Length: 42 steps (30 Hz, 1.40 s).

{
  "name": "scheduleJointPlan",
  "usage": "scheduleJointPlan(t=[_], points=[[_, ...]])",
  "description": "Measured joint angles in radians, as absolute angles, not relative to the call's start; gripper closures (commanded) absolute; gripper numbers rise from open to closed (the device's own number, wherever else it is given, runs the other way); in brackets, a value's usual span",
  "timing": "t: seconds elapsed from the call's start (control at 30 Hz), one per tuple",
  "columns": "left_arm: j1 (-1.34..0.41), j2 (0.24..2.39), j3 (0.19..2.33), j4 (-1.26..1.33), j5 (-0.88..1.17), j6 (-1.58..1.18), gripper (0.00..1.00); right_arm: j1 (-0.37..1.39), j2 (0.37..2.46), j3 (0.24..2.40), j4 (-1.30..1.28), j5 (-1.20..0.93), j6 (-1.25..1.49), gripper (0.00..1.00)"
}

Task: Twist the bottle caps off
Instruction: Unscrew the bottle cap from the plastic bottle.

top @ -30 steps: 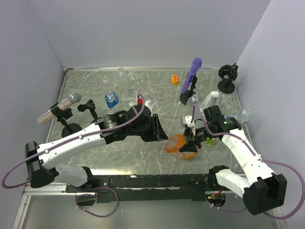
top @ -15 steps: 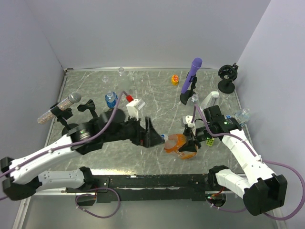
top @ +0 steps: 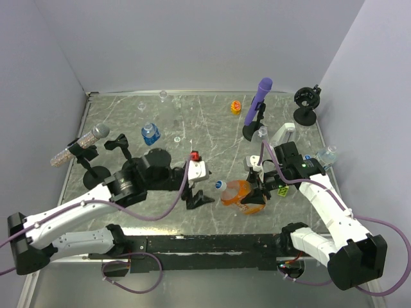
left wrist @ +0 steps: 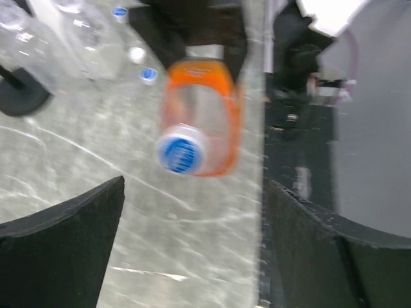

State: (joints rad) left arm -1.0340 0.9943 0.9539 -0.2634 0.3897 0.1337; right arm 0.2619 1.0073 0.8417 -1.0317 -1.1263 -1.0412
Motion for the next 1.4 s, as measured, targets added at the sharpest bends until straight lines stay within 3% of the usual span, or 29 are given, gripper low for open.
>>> scheduleJointPlan(t=[0.17,0.43,0.73,0.8,0.93,1.17,1.4], points=[[-0.939,1.076,0.963,-0.2,0.492,0.208,0.26,0.262,1.007,0.842,-1.032,-1.126,-1.042,0.81],[-0.929,1.161,0.979,-0.182,0.617,0.234,0.34,0.262,1.007,0.842,-1.032,-1.126,-1.042,0.81],[-0.929,1.2,1.013,-0.176,0.667,0.228,0.51,0.262,1.007,0.842,-1.032,-1.126,-1.042,0.81],[-0.929,1.206,1.018,-0.176,0.67,0.224,0.61,0.262,1.007,0.842,-1.032,-1.126,-1.042,0.81],[-0.929,1.208,1.021,-0.186,0.678,0.215,0.99,0.262,1.008,0.842,-1.032,-1.125,-1.04,0.81],[-0.928,1.213,1.057,-0.234,0.666,0.111,0.99,0.262,1.008,0.842,-1.032,-1.142,-1.036,0.81],[-0.947,1.224,1.1,-0.295,0.52,-0.297,0.99,0.262,1.011,0.842,-1.037,-1.155,-1.011,0.81]])
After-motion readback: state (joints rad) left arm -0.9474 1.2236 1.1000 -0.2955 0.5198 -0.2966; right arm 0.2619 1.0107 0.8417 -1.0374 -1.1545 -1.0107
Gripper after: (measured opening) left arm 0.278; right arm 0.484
